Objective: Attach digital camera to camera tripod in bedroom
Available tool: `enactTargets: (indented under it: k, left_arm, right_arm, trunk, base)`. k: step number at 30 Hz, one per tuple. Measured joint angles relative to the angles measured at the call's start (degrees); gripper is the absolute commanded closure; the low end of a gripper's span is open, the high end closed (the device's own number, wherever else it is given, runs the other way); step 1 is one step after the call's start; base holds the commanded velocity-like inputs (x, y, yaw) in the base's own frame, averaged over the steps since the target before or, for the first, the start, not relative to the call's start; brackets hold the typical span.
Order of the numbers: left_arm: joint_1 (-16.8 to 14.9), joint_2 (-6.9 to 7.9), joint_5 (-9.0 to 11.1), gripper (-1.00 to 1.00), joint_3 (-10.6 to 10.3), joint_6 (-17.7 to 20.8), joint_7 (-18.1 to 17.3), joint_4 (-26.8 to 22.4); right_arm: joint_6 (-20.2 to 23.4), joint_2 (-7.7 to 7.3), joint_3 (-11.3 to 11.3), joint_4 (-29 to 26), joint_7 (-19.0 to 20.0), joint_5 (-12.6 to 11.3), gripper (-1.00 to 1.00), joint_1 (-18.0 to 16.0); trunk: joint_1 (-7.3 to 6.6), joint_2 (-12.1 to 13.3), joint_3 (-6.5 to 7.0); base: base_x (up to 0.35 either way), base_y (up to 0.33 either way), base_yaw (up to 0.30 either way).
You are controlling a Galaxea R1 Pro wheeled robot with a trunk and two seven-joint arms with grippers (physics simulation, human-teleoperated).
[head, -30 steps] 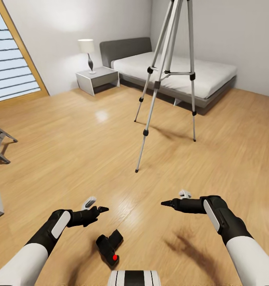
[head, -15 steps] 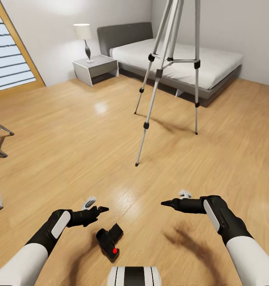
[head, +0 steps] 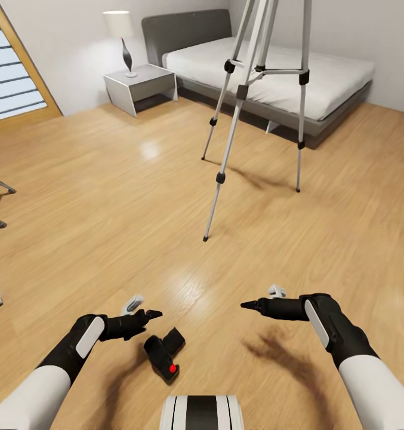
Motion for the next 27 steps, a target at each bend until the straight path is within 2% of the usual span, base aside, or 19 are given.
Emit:
enactTargets:
  k: [6, 13, 27]
  left_arm:
    - [0.00, 0.31, -0.14, -1.00, 0.16, -0.26, -0.12, -1.93]
    - [0.00, 1.75, -0.24, -1.00, 0.09, -0.66, -0.08, -4.18]
    - [0.01, 2.38, -0.25, -1.00, -0.01, -0.61, -0.08, -6.39]
  right_arm:
    - [-0.11, 0.26, -0.04, -0.29, -0.03, 0.16, -1.00, 0.00]
    - [-0.12, 0.44, 0.00, 0.06, -0.02, 0.18, -1.00, 0.00]
    - [-0.12, 0.43, 0.01, -0.01, 0.02, 0.18, -1.00, 0.00]
  trunk:
    - [0.00, 0.00, 0.00]
    - [0.00, 0.00, 0.00]
    - [0.00, 0.00, 0.00]
  base:
    - [0.000, 0.000, 0.000]
    - [0.000, 0.000, 0.000]
    - [0.000, 0.000, 0.000]
